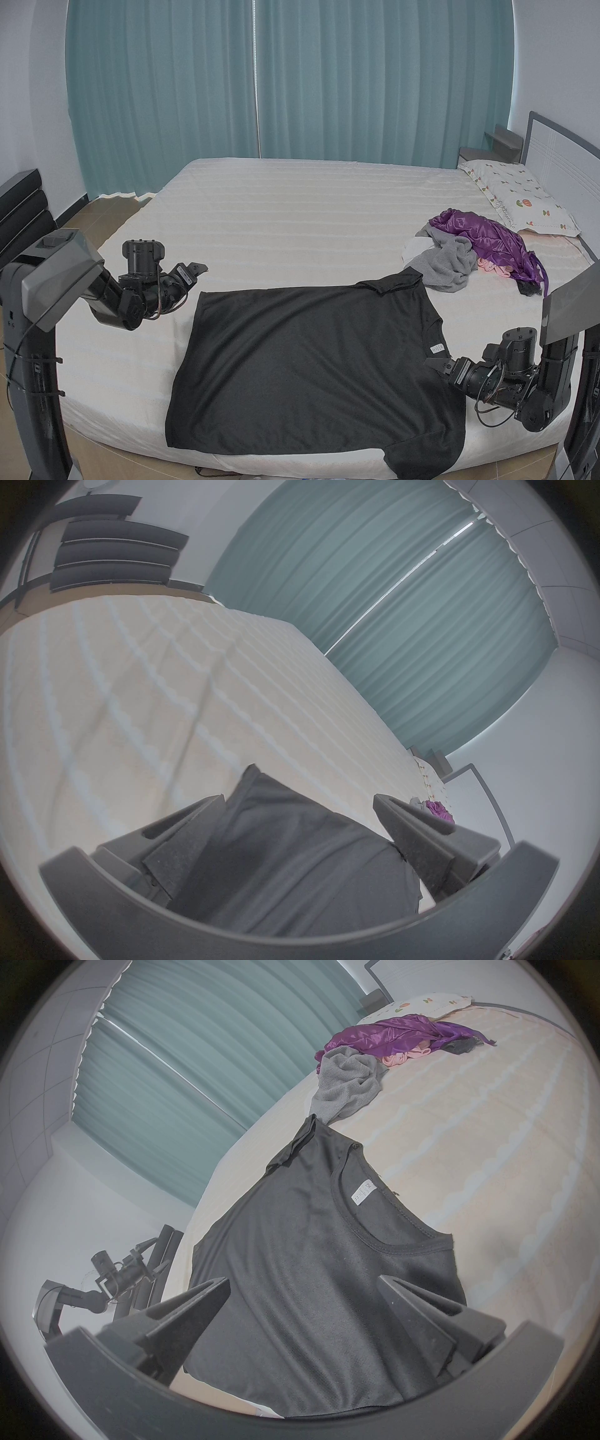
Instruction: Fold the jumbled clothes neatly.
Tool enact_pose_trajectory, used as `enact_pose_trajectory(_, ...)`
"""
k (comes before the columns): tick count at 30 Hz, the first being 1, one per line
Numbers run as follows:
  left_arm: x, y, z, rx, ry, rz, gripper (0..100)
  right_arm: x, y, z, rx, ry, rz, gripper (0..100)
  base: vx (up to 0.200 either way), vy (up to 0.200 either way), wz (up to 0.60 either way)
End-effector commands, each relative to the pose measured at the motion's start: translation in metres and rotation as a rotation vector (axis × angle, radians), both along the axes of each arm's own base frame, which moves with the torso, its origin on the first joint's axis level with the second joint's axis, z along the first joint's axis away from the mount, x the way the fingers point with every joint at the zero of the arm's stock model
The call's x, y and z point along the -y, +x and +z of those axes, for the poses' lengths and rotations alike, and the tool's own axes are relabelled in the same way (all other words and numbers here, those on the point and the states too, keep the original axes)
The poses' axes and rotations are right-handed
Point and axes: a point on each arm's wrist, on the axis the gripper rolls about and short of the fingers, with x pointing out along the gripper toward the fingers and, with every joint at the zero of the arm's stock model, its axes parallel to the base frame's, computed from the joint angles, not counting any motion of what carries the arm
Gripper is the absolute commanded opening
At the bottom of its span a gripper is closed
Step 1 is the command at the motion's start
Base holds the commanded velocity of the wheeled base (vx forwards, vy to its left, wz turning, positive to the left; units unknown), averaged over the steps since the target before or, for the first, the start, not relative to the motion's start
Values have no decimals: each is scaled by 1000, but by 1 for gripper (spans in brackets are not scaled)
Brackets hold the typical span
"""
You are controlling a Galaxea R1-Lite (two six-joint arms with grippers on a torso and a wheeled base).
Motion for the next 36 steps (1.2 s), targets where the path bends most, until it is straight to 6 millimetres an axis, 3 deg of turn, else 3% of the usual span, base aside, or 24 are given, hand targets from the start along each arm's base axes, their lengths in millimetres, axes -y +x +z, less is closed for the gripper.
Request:
enact_pose_trajectory(1,20,34,-47,-49,-4,-58,100,-1,1,-2,1,10,3,100,0,0,0)
enact_pose_trajectory(7,23,60,-58,2,14,-26,100,-1,1,-3,-10,22,1,100,0,0,0)
enact_pose_trajectory(17,11,68,-62,20,38,48,100,-2,0,-6,-26,23,5,100,0,0,0)
enact_pose_trajectory(33,15,81,-83,-36,53,35,100,-3,1,-11,-40,21,6,100,0,0,0)
enact_pose_trajectory(34,14,82,-84,-40,55,39,0,-3,1,-11,-40,21,4,100,0,0,0)
enact_pose_trajectory(36,14,83,-83,-34,55,44,0,-3,1,-11,-39,20,5,100,0,0,0)
